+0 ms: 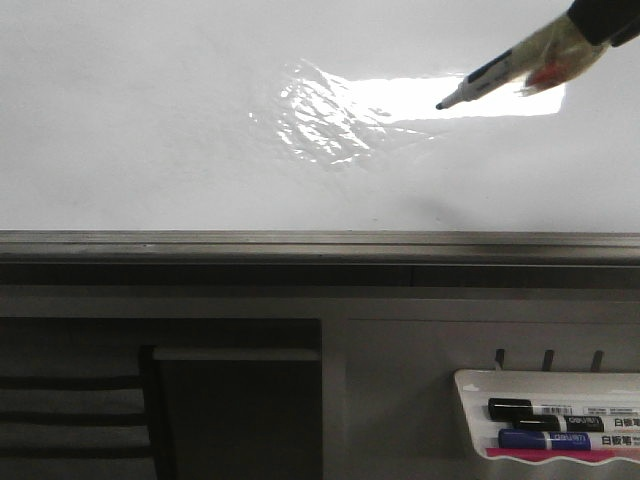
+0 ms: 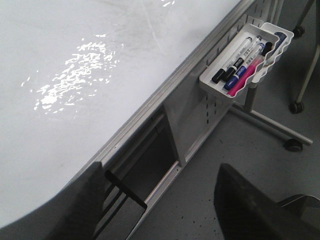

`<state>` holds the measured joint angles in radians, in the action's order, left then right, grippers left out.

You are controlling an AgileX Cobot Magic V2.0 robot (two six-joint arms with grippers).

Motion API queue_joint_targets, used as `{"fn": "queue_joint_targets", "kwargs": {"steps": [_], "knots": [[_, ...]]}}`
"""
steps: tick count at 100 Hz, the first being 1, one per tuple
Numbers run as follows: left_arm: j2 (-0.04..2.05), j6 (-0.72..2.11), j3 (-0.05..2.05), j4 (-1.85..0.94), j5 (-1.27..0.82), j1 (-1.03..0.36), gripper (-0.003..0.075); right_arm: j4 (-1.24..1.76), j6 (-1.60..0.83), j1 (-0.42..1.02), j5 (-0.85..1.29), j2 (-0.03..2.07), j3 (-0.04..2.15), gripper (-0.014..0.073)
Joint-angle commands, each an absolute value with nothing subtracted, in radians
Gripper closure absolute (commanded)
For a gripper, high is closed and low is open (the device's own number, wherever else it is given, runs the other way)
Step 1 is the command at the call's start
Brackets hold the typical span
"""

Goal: Write number 7 on whiteboard

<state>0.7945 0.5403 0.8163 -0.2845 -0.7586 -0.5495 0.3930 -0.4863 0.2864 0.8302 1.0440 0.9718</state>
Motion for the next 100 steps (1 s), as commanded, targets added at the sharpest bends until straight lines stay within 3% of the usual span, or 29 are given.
{"fn": "queue_joint_targets", "kwargs": {"steps": [1,22,42,100], "knots": [[0.775,0.526,0.803,-0.306,-0.655,-0.545,0.0283,0.439,-0.476,0.28,0.733,1.028,1.014,0.0644],[0.783,0.526,0.8,-0.307,-0.653,-0.545,0.0283,0.427,-0.39,0.288,0.878,1.148,1.188,0.0644],[0.787,0.526,0.8,-0.31,-0.646,-0.545,0.0283,0.427,-0.376,0.413,0.633,1.17,1.116,0.0644],[0.8,0.526,0.8,-0.31,-0.621,-0.545,0.0283,0.408,-0.376,0.416,0.533,1.346,1.162,0.0644]]}}
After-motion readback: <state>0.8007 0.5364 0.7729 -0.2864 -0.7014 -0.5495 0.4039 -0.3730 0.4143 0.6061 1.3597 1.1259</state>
